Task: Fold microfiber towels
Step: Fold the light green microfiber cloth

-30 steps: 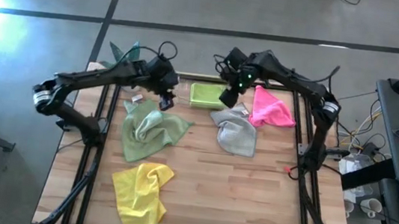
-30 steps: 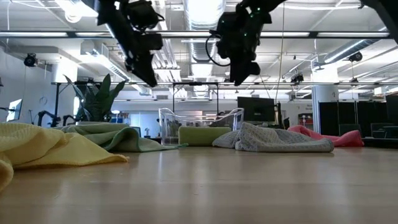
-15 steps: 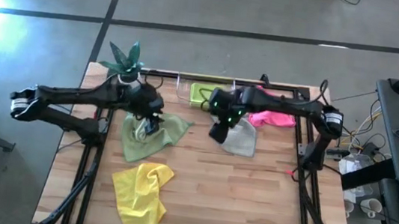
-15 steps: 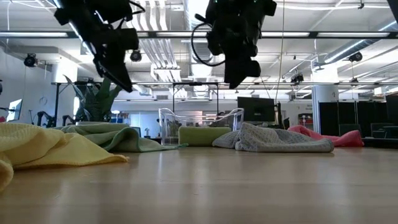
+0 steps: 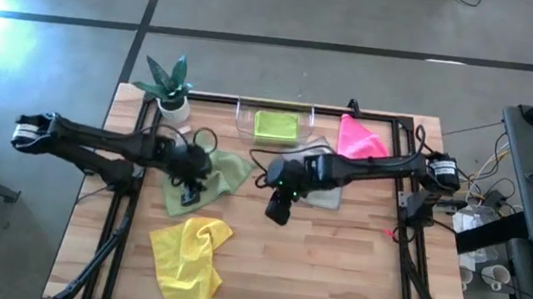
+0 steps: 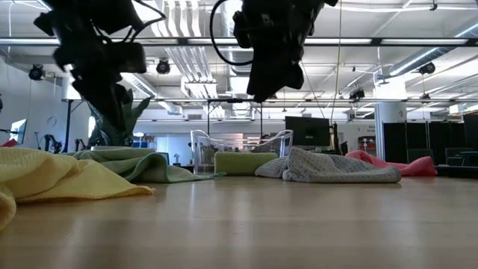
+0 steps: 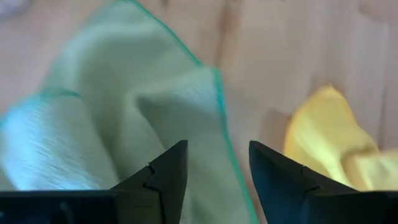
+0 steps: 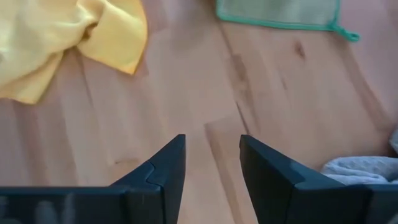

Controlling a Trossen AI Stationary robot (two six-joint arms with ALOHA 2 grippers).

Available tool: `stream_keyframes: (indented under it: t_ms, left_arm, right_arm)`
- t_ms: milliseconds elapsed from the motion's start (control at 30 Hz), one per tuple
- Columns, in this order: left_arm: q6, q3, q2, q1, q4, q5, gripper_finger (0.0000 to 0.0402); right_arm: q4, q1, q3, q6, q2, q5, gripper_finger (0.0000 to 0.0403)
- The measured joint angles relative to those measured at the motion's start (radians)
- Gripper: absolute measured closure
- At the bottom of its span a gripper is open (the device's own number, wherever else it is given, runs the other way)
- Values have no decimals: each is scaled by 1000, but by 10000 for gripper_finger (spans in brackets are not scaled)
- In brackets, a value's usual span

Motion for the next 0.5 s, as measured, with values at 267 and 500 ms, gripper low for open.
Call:
stream_keyframes:
  t_ms: [267,500]
  left_arm:
    - [-63,20,8,-200,-126,-21,247]
    - [-242,83,38,-357,-333,-27,247]
  right_arm:
    - [0,10,-10,-5,0,19,263]
    - [0,-1,-11,-132,0,37,264]
